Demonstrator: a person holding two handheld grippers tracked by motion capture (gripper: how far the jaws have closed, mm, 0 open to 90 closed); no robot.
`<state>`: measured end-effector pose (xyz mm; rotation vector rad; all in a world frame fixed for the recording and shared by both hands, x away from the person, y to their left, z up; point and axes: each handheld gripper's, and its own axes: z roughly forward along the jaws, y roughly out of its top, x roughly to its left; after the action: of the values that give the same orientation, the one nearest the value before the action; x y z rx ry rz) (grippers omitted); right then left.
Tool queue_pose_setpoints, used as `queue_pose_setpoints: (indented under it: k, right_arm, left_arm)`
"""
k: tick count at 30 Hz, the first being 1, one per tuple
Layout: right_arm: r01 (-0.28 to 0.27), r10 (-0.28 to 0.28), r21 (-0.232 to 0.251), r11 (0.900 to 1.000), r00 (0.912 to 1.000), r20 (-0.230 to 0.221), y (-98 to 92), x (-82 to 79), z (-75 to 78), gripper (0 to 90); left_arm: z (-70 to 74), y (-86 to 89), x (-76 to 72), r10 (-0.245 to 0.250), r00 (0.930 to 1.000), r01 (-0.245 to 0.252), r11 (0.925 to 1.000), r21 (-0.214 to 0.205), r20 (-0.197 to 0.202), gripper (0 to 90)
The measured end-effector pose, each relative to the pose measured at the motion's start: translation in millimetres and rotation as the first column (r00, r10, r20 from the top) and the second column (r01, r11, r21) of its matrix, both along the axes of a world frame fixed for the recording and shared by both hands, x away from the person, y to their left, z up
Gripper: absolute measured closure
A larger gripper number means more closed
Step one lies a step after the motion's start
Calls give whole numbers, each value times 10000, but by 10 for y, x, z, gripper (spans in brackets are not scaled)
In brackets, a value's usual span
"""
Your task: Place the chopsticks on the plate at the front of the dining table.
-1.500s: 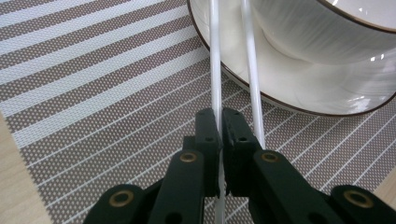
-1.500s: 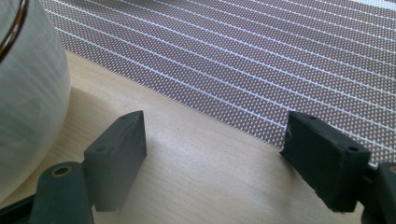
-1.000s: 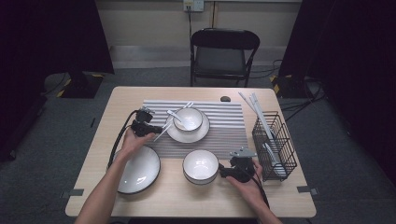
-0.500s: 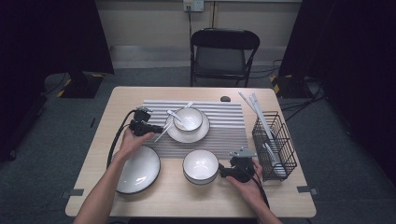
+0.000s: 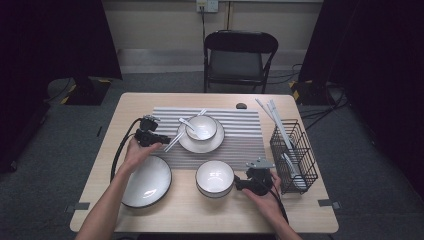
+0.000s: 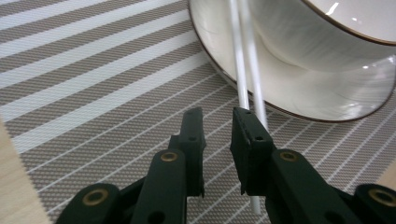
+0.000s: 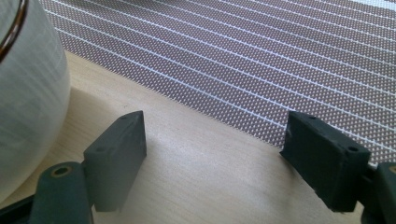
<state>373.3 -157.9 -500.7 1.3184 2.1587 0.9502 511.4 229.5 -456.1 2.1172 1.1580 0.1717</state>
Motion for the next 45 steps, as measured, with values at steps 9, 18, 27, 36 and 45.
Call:
queue_pose_setpoints:
  k: [9,18,27,36,45]
  right_arm:
    - [7,-7,2,10000,10000,-1,1,0,0,206]
    - [32,-32,-4,10000,10000,4,2,0,0,205]
    - [69,-69,12,10000,10000,-9,7,0,0,205]
    - [60,-60,1,10000,10000,-4,5,0,0,205]
    - [62,-62,2,10000,10000,-3,6,0,0,205]
  left_arm:
    - [-75,11,-59,-98,9998,99,9999,49,-200,739]
    - [-64,-42,-96,-306,9990,308,9995,78,-316,720]
    - [-55,-137,-129,-816,9961,822,9965,160,-349,709]
    - [-77,-209,-140,-856,9956,857,9963,6,-381,715]
    - [-71,-242,-154,-923,9952,921,9957,-67,-322,711]
